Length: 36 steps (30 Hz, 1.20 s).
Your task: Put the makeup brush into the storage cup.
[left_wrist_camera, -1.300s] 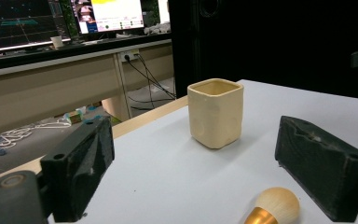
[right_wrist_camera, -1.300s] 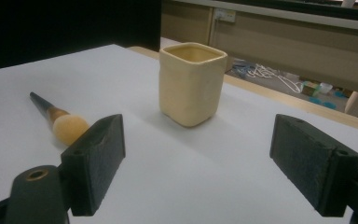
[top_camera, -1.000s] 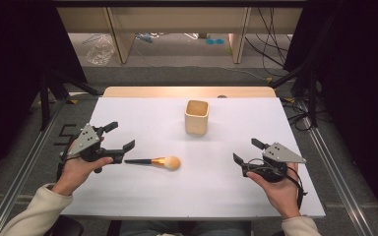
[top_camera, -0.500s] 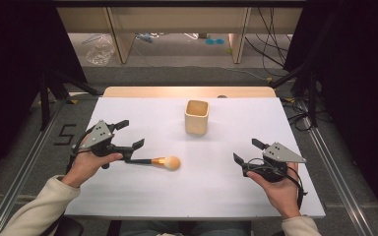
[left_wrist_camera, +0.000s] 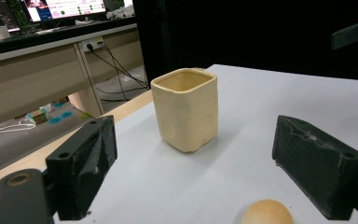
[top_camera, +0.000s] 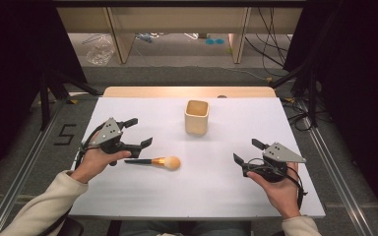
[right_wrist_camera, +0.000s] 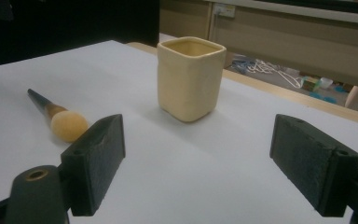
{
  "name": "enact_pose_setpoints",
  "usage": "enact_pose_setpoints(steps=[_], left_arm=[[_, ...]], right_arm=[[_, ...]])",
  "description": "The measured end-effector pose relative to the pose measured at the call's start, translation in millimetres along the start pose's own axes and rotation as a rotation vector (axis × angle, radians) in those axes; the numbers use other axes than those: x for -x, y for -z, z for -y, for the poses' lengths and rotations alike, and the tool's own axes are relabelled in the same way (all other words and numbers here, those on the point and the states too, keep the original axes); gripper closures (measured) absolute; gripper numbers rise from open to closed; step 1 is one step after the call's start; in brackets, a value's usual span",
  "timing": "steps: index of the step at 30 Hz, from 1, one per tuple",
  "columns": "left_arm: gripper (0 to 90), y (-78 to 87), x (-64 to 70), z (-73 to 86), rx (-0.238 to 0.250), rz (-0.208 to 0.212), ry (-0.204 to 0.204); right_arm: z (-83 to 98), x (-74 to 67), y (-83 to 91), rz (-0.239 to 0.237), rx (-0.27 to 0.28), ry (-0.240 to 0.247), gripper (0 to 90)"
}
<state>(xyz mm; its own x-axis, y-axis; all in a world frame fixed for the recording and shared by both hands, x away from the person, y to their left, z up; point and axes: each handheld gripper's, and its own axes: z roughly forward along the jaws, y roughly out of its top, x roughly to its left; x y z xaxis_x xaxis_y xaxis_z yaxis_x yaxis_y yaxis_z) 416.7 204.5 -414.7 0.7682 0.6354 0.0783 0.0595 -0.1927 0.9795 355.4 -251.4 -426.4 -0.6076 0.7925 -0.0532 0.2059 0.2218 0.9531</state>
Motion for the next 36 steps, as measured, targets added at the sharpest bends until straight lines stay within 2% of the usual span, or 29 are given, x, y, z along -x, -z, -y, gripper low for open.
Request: enact_pose_setpoints(steps=[2, 9, 13, 17, 18, 20, 22, 28, 31, 32, 34, 35, 36], left_arm=[[13.6, -1.8, -0.4, -0.9, 0.006, 0.001, 0.0], [14.0, -5.2, -2.1, -3.9, -0.002, 0.007, -0.009], [14.1, -6.0, -2.8, -4.4, -0.014, 0.01, -0.014], [14.2, -7.1, -3.6, -4.0, -0.019, 0.013, -0.015], [14.2, -7.3, -3.9, -3.8, -0.021, 0.013, -0.012], [14.4, -8.1, -4.3, -3.3, -0.025, 0.015, -0.013], [14.8, -8.5, -4.6, -3.0, -0.031, 0.016, -0.013], [15.2, -9.7, -5.3, -3.4, -0.045, 0.029, -0.018], [15.2, -10.4, -6.1, -3.8, -0.064, 0.037, -0.024], [15.2, -11.0, -7.6, -4.8, -0.083, 0.053, -0.038], [15.3, -11.4, -7.2, -4.7, -0.095, 0.053, -0.023], [15.4, -12.0, -8.4, -5.0, -0.12, 0.071, -0.032], [15.5, -12.0, -8.4, -5.0, -0.12, 0.071, -0.032]], right_arm=[[0.2, 0.9, -0.6, 0.005, 0.005, 0.013, 19.1], [0.7, 1.9, -0.7, 0.002, 0.009, 0.008, 19.1], [0.8, 0.6, 0.1, -0.005, -0.011, -0.009, 19.0], [0.9, 0.8, 0.0, -0.003, -0.012, -0.008, 19.0], [1.1, 1.9, -0.7, 0.006, 0.0, 0.007, 19.1], [1.2, 0.6, -0.3, 0.003, -0.011, -0.007, 19.0], [1.2, 1.7, -0.9, 0.008, 0.0, 0.006, 19.1], [1.4, 1.8, -0.8, 0.009, -0.003, 0.006, 19.1], [1.7, 1.0, -0.7, 0.004, -0.016, -0.008, 19.1], [1.7, 1.0, -0.7, 0.004, -0.017, -0.009, 19.1], [1.8, 1.5, -0.9, 0.006, -0.016, -0.003, 19.0], [2.3, 2.0, -2.4, 0.003, -0.001, 0.001, 19.0], [2.3, 2.0, -2.4, 0.003, -0.001, 0.001, 19.0]])
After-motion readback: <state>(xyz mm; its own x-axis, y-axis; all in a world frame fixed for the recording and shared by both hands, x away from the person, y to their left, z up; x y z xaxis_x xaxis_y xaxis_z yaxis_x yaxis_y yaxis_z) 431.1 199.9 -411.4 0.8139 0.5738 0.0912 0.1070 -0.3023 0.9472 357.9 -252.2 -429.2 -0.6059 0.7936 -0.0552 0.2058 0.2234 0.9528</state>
